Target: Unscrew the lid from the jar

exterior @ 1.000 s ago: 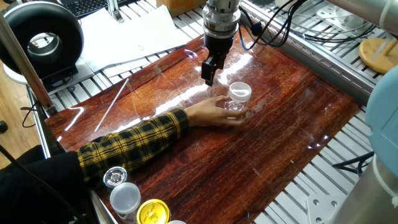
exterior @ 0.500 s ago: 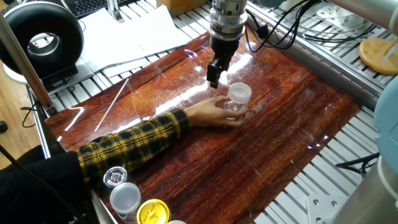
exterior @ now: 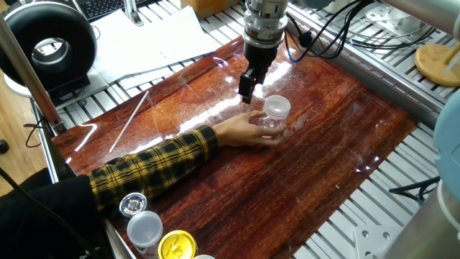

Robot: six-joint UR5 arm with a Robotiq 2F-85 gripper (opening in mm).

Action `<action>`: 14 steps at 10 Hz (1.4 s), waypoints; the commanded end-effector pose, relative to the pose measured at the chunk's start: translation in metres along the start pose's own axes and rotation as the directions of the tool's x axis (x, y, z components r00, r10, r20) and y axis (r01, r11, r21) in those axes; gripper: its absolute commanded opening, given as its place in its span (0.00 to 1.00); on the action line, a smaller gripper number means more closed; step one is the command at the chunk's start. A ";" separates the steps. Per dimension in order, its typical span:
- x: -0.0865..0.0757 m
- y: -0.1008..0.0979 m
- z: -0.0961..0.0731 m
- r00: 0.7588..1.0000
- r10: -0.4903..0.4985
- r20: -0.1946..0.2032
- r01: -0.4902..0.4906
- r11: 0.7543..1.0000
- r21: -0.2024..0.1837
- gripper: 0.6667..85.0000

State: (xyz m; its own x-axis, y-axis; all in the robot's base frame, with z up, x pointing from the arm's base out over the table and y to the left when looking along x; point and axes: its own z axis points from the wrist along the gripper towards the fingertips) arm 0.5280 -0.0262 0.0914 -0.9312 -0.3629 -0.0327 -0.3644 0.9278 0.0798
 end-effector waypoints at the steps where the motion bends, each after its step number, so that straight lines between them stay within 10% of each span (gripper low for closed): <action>1: 0.000 0.003 -0.001 1.000 0.024 0.003 -0.024 1.000 -0.013 0.87; 7: -0.036 0.011 0.002 0.999 0.031 0.035 -0.030 0.999 -0.020 0.85; 14: 0.033 -0.003 -0.002 0.999 -0.027 0.022 0.027 1.000 -0.007 0.85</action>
State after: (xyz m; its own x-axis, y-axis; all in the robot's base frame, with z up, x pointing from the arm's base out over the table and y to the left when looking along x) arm 0.5169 -0.0316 0.0920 -0.9262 -0.3740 -0.0476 -0.3768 0.9227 0.0818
